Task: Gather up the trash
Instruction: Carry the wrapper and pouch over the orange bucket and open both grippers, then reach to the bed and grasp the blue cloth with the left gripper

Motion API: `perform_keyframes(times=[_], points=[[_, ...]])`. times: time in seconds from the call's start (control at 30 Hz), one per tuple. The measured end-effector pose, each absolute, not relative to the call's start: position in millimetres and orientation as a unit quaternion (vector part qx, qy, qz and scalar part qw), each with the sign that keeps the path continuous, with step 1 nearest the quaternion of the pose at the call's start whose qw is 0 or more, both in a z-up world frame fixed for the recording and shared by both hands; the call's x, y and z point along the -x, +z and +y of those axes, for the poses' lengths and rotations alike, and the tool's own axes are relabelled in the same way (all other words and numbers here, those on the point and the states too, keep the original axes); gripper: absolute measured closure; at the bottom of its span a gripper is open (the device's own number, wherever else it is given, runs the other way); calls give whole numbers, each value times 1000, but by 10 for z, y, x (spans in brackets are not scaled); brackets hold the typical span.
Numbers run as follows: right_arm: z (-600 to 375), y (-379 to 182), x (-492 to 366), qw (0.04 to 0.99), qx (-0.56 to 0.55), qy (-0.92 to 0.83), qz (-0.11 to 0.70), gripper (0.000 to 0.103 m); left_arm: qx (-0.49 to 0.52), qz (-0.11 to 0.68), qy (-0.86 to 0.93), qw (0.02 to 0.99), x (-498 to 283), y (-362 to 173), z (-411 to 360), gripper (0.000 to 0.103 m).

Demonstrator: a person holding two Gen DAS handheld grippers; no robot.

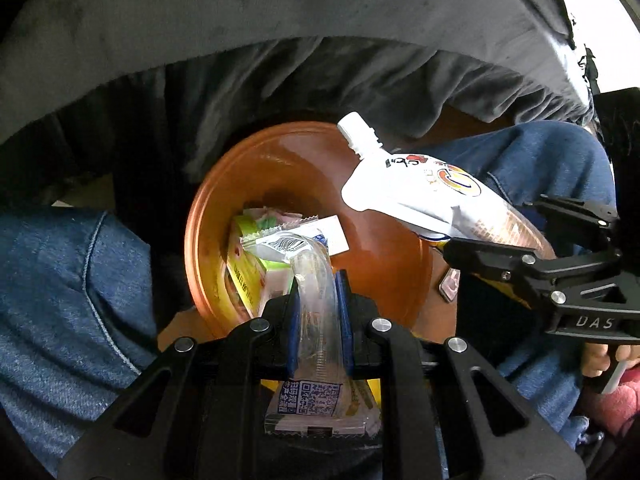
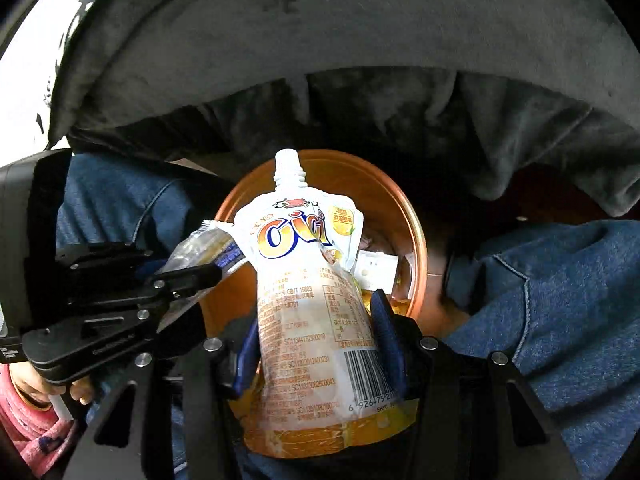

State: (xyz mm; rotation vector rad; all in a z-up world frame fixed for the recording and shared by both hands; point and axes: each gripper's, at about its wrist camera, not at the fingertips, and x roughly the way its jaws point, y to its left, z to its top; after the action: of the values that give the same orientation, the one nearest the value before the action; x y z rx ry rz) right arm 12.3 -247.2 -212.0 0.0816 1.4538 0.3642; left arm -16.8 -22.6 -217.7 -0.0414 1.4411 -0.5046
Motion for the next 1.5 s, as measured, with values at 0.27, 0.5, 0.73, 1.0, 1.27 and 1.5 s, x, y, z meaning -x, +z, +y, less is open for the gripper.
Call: perform_keyframes(times=[0.27,0.5,0.73,1.0,1.27,1.5], points=[[-2635,-2059,-183,738,-79,148,653,28,5,655,-207,727,171,-2206,-234,42],[-2744,-1947,-208,752,-106,138,637,13,0,640,-189,745,176,-2120,-208,19],[-2728,-1941,-227,754,-98,140,634,12,-1,637,-189,747,189,-2111,-202,19],[-2748,-1928,-229,756,-106,136,631,12,2,636,-188,748,185,-2083,-161,19],[-2767,-1918,-232,757,-111,137,629,12,4,635,-187,750,186,-2078,-153,19],[-2781,-1882,-228,761,-113,134,624,12,1,631,-186,753,181,-2043,-150,19]])
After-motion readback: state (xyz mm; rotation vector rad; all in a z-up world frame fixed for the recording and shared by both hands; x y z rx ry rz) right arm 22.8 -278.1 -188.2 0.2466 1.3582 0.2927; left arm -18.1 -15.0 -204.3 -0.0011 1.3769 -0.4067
